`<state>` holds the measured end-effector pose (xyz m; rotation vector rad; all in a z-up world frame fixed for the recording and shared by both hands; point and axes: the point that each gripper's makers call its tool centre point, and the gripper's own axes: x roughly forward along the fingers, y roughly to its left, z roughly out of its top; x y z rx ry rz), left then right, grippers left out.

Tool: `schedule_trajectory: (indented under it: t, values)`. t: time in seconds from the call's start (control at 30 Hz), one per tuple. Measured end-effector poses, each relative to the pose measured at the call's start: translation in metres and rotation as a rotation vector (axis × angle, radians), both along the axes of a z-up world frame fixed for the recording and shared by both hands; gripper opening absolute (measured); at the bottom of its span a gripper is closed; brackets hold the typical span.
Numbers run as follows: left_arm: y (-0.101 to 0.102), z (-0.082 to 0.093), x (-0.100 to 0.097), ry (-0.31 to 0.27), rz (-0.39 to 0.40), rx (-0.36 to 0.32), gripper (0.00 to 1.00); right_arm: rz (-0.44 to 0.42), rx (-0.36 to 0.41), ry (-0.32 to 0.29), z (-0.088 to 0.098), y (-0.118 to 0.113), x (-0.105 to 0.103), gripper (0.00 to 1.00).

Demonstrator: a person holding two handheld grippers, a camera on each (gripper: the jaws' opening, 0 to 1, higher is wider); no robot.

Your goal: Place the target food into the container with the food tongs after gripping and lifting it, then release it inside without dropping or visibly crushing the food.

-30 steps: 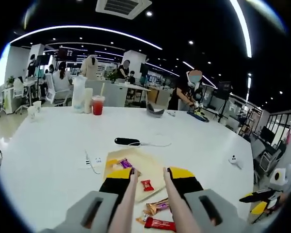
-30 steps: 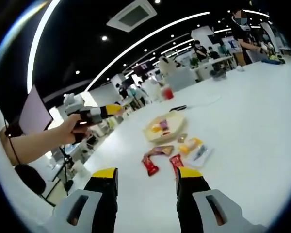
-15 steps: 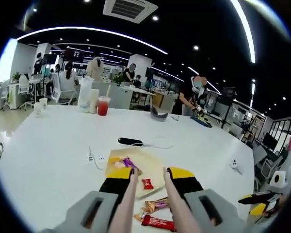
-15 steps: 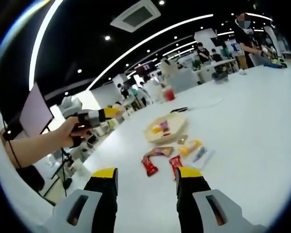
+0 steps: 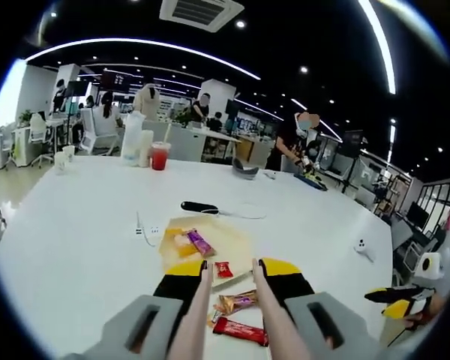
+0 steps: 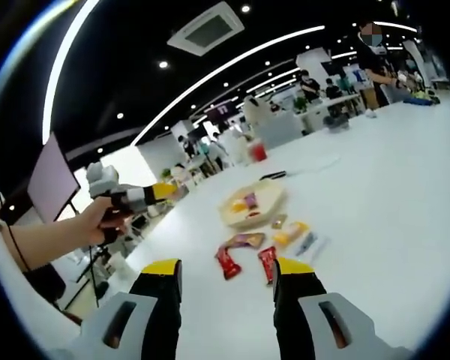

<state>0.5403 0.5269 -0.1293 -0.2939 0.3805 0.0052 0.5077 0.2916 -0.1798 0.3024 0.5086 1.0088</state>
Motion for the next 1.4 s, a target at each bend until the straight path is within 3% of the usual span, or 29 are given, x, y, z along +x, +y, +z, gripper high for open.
schedule_trajectory:
  t: [0.23,0.57,0.7,0.87,1.2,1.4]
  values:
    - [-0.006,0.0,-0.005,-0.004,0.01,-0.012,0.26,-0.005,-0.003,0.001,-0.002,-0.006,-0.004,0.49]
    - [-0.02,-0.018,-0.015,0.041,-0.016,0.002,0.26,-0.02,-0.008,0.012,-0.007,-0.013,-0.005,0.49]
    - [-0.018,-0.019,-0.017,0.046,0.01,0.021,0.26,-0.043,0.056,0.043,0.001,-0.013,-0.002,0.5]
    - [-0.025,-0.022,-0.018,0.047,0.008,0.026,0.26,-0.034,0.042,0.031,0.0,-0.011,-0.005,0.5]
    - [-0.045,-0.044,-0.023,0.11,0.01,0.027,0.26,-0.04,0.038,0.053,-0.004,-0.023,-0.012,0.51]
    - [-0.046,-0.061,-0.021,0.139,0.031,0.007,0.26,-0.018,0.02,0.046,-0.002,-0.021,-0.018,0.51]
